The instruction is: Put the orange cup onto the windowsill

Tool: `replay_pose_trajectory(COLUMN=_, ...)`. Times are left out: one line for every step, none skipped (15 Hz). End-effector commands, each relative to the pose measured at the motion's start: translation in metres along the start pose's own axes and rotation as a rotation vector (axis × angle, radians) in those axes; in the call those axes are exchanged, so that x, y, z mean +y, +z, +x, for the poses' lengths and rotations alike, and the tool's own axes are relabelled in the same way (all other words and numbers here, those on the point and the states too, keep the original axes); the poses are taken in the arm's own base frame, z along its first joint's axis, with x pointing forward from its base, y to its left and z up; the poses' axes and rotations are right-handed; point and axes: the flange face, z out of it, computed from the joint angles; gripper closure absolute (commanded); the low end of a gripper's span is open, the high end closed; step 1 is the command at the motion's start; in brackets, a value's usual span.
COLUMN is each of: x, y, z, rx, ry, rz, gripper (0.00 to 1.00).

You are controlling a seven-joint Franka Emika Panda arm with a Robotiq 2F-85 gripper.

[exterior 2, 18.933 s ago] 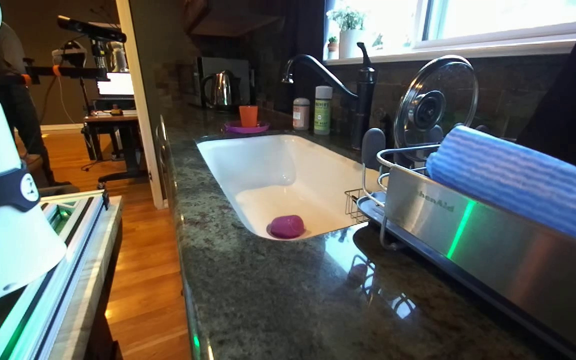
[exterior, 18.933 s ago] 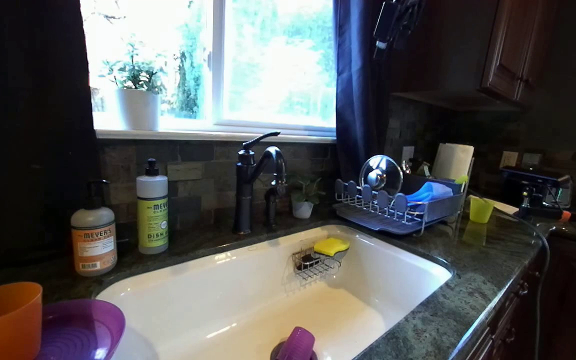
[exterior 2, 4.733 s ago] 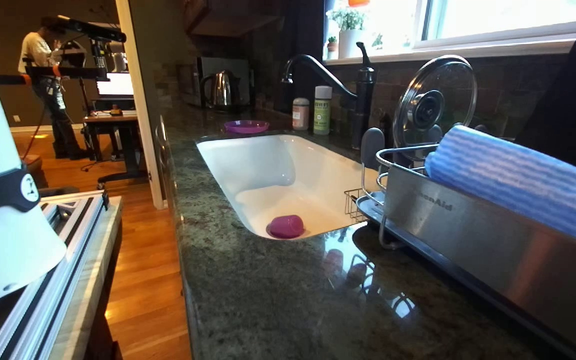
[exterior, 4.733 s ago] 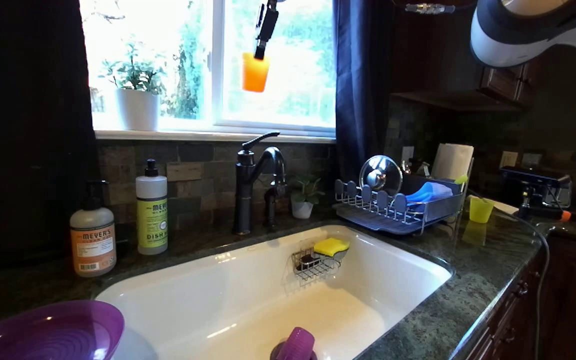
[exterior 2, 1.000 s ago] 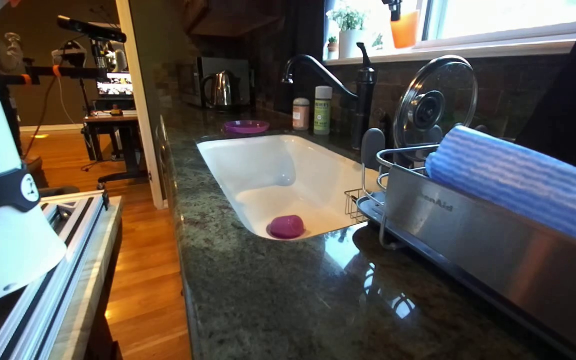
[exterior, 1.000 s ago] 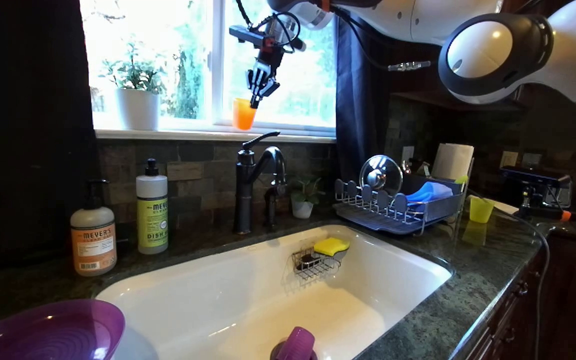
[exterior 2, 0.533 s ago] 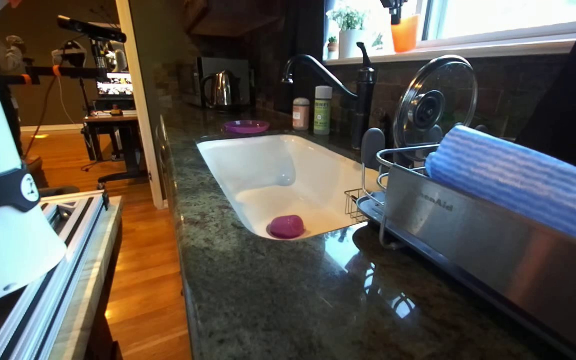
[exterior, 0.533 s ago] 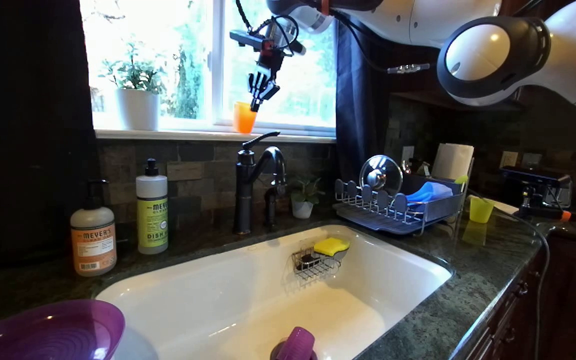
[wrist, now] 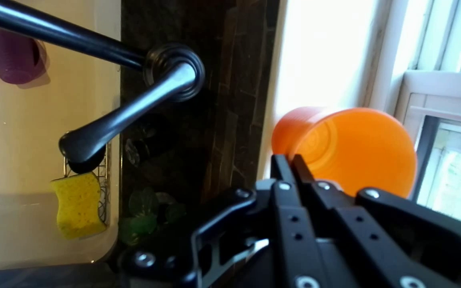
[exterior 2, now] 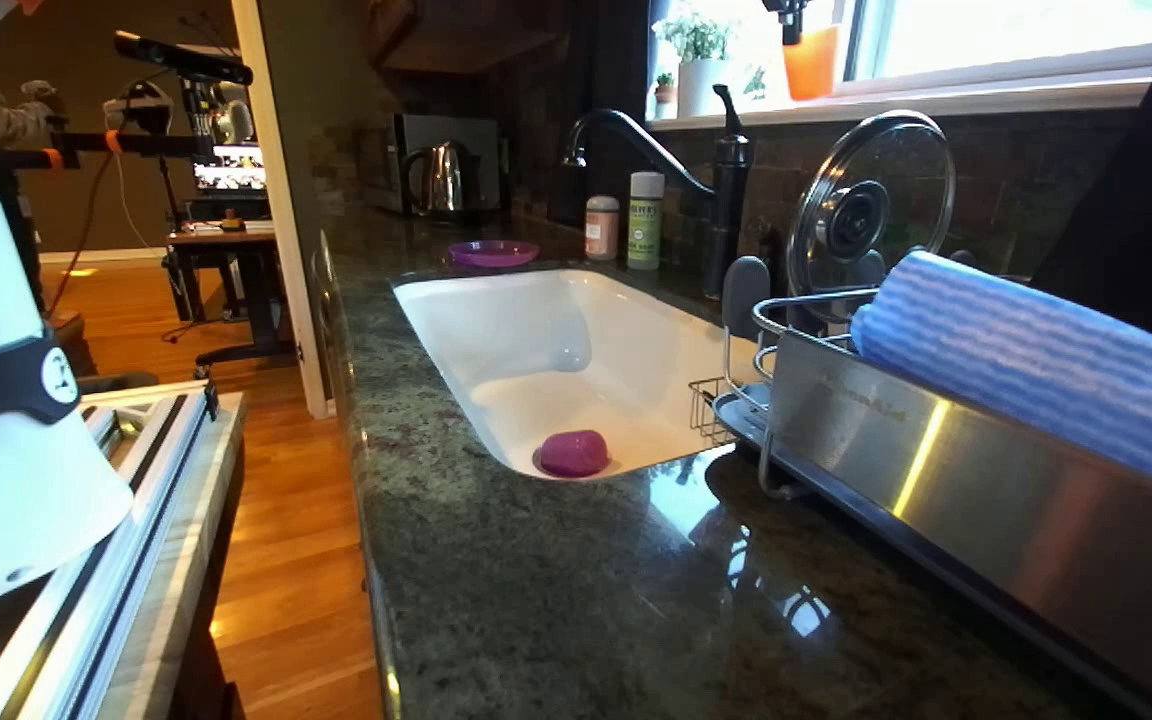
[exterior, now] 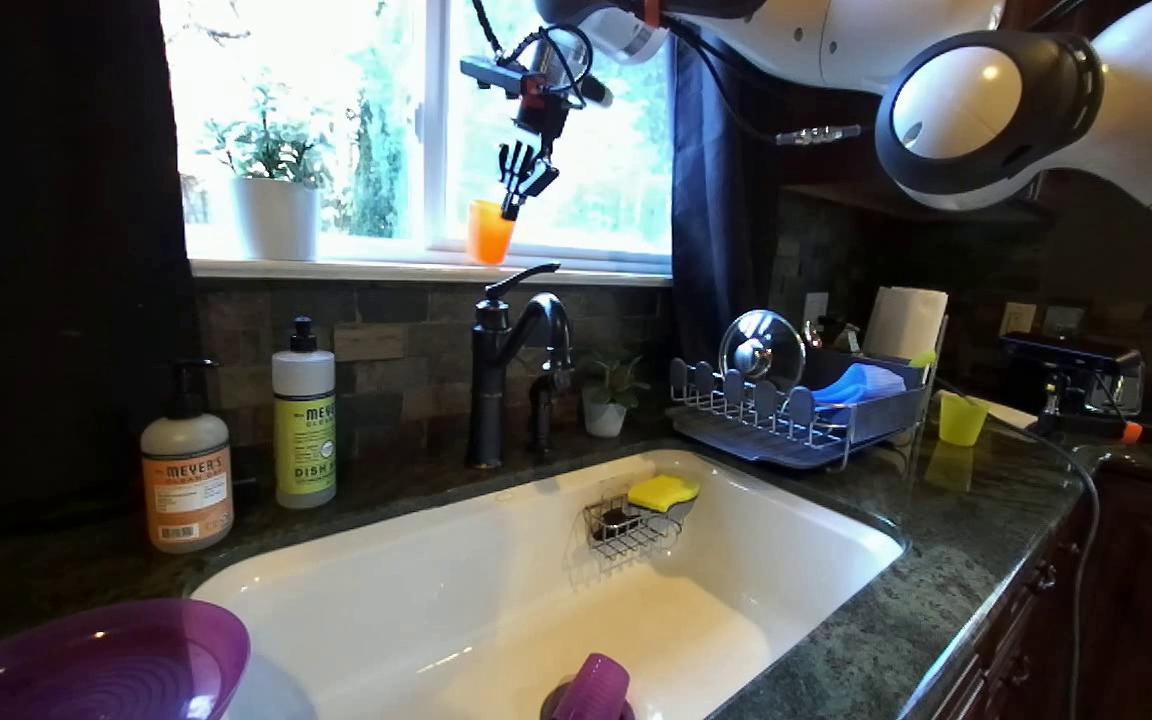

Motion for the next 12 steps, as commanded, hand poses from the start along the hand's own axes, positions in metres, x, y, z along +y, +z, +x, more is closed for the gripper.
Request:
replay_pose_trajectory(x=0.003, y=-0.013, z=-0.001, rx=-0.023, ry=0.051, rz=-0.019, gripper=0.99)
replay_pose_trajectory(x=0.004, y=-0.014, z=0.000, rx=-0.024, ry=0.058, rz=-0.023, gripper=0.99)
replay_pose_trajectory(x=0.004, y=-0.015, z=0.000, rx=-0.024, ry=0.065, rz=-0.023, gripper=0.99)
replay_pose_trajectory(x=0.004, y=-0.014, z=0.001, rx=-0.026, ry=0.070, rz=-0.026, gripper=0.99)
replay_pose_trajectory(x=0.004, y=-0.014, z=0.002, rx=-0.028, ry=0.077, rz=-0.031, gripper=0.99)
replay_pose_trajectory(x=0.005, y=-0.013, z=0.005, rx=-0.033, ry=0.089, rz=-0.039, gripper=0.99)
replay_pose_trajectory(x=0.006, y=-0.013, z=0.007, rx=-0.041, ry=0.099, rz=-0.048, gripper=0.99)
replay_pose_trajectory(x=0.007, y=-0.013, z=0.009, rx=-0.048, ry=0.108, rz=-0.058, gripper=0.99)
replay_pose_trajectory(x=0.007, y=-0.013, z=0.011, rx=-0.052, ry=0.118, rz=-0.064, gripper=0.99)
replay_pose_trajectory(x=0.008, y=-0.012, z=0.012, rx=-0.054, ry=0.125, rz=-0.068, gripper=0.99)
replay_pose_trajectory(x=0.008, y=-0.012, z=0.013, rx=-0.057, ry=0.130, rz=-0.068, gripper=0.99)
replay_pose_trajectory(x=0.008, y=-0.012, z=0.014, rx=-0.057, ry=0.134, rz=-0.069, gripper=0.99)
